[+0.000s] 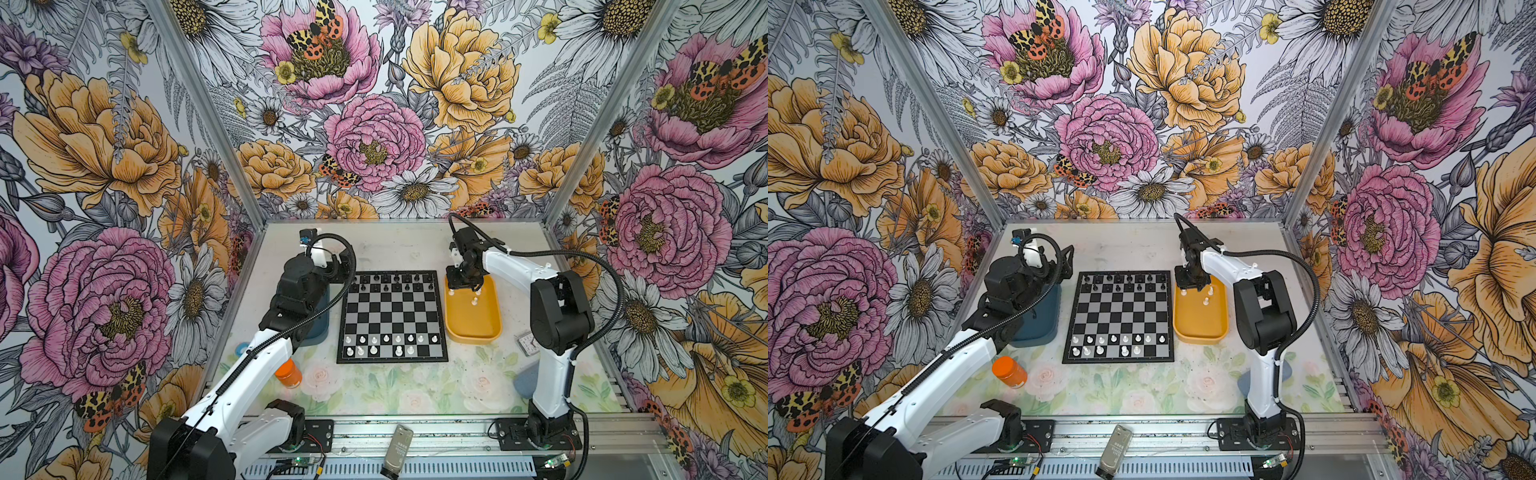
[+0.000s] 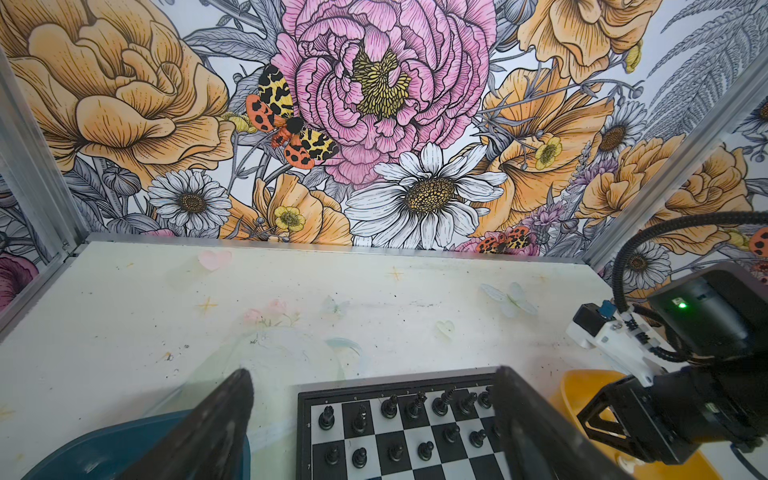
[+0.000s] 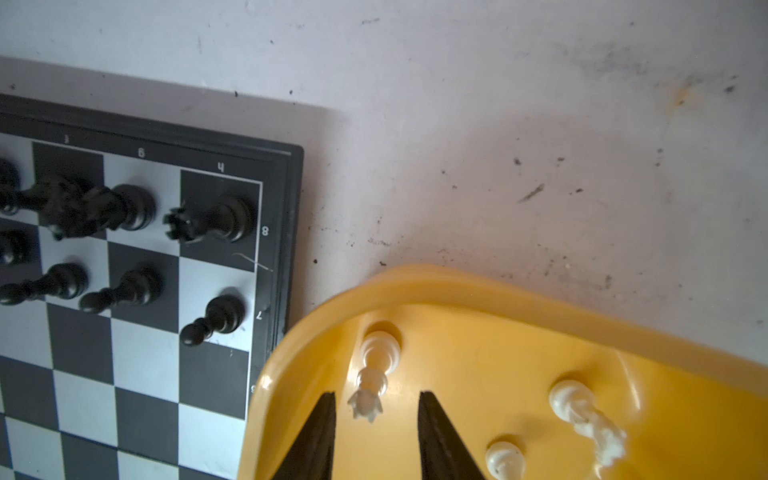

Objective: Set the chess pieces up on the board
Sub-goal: 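Lower the right gripper onto a white piece in the yellow tray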

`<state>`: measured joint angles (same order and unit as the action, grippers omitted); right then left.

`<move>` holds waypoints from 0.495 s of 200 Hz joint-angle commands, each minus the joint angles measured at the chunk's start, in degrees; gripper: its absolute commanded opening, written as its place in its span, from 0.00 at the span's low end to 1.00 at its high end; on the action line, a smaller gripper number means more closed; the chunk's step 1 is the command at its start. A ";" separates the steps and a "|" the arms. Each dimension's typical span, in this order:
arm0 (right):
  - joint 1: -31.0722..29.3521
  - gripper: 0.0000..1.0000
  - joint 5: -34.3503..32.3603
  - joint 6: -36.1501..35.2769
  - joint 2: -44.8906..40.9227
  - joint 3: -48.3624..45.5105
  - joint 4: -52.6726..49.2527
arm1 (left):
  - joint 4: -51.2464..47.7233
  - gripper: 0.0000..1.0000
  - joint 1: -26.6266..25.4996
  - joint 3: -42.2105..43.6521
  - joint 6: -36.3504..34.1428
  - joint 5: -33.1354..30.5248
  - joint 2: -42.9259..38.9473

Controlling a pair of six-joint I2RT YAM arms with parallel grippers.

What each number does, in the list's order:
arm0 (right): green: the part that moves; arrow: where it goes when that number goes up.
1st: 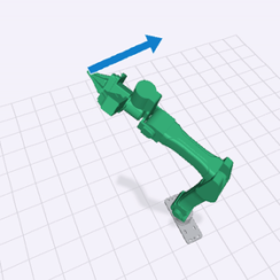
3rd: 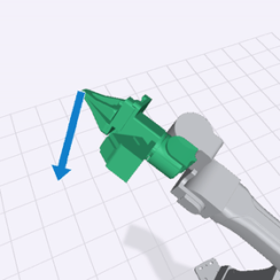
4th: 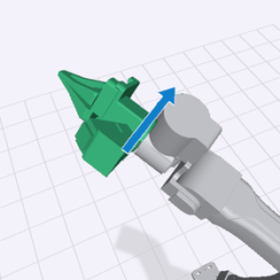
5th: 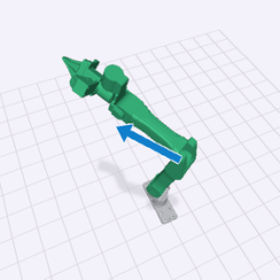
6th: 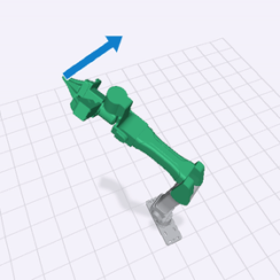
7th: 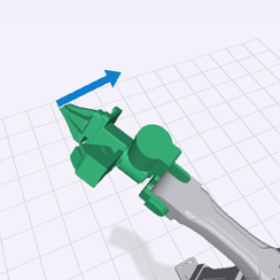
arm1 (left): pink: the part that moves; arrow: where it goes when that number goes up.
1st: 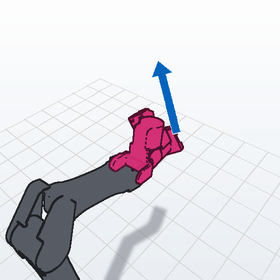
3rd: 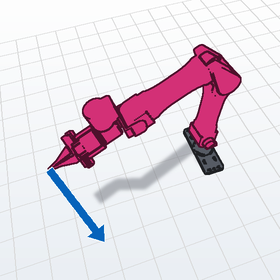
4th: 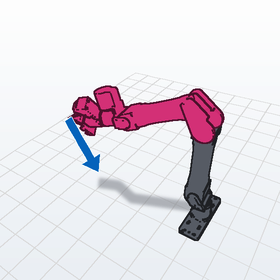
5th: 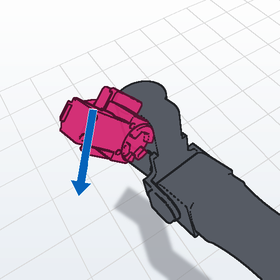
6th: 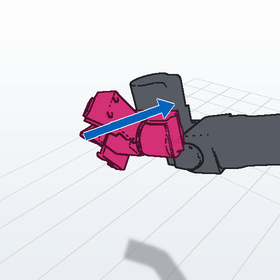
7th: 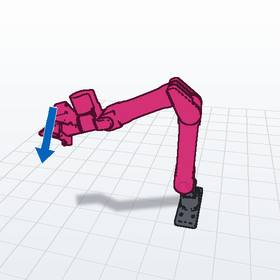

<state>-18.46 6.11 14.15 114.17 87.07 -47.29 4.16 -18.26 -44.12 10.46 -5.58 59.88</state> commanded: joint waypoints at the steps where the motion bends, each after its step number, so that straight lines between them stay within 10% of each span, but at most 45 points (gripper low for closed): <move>1: -0.41 0.36 -0.28 0.46 0.95 1.35 0.97 | 1.28 0.91 -0.46 0.61 -0.70 -0.40 0.65; 99: -0.36 0.33 -0.55 0.34 2.64 2.37 0.97 | 1.20 0.92 -0.46 0.57 -0.70 -0.23 0.68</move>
<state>-18.46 6.11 14.15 116.05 87.66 -47.27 4.16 -18.26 -44.12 10.46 -5.58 60.45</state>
